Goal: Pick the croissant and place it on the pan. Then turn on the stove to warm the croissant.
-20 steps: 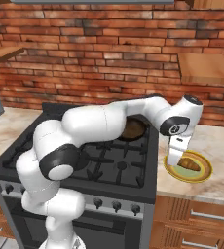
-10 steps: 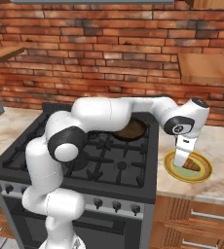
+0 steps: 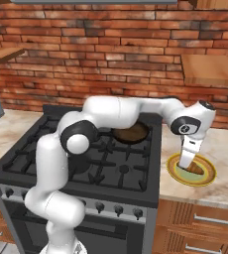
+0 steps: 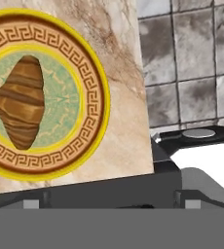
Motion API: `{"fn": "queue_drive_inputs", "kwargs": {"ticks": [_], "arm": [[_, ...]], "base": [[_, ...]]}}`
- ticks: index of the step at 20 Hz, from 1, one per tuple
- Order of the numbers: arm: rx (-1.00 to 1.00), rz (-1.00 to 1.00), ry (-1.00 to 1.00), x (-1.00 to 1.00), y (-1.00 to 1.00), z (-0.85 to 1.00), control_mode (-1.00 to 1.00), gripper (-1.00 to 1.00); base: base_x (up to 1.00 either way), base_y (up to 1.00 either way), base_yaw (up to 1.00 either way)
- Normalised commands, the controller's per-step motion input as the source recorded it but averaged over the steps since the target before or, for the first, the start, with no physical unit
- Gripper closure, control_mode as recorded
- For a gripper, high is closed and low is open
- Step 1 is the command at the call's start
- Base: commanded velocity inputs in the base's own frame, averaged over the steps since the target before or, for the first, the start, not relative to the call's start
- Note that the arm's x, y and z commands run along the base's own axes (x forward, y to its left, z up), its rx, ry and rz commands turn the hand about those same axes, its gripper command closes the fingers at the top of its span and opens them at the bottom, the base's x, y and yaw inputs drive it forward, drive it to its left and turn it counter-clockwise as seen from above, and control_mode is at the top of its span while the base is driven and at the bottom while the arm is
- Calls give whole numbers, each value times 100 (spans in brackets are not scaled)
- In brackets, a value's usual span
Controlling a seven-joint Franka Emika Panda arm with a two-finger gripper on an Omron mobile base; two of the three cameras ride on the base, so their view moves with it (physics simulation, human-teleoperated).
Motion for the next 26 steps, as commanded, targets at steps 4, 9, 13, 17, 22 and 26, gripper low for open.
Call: {"fn": "queue_drive_inputs", "kwargs": {"ticks": [4,9,13,17,22,26], "arm": [[0,0,0,21,-1,-26,-100,-100],[0,0,0,22,-8,-26,-100,-100],[0,0,0,18,-11,-22,-100,-100],[0,0,0,12,-20,-21,-100,-100],[0,0,0,13,-14,-18,-100,-100],[0,0,0,17,-3,-19,-100,-100]], "base": [[0,0,0],[0,0,0],[0,0,0],[0,0,0],[0,0,0],[0,0,0]]}}
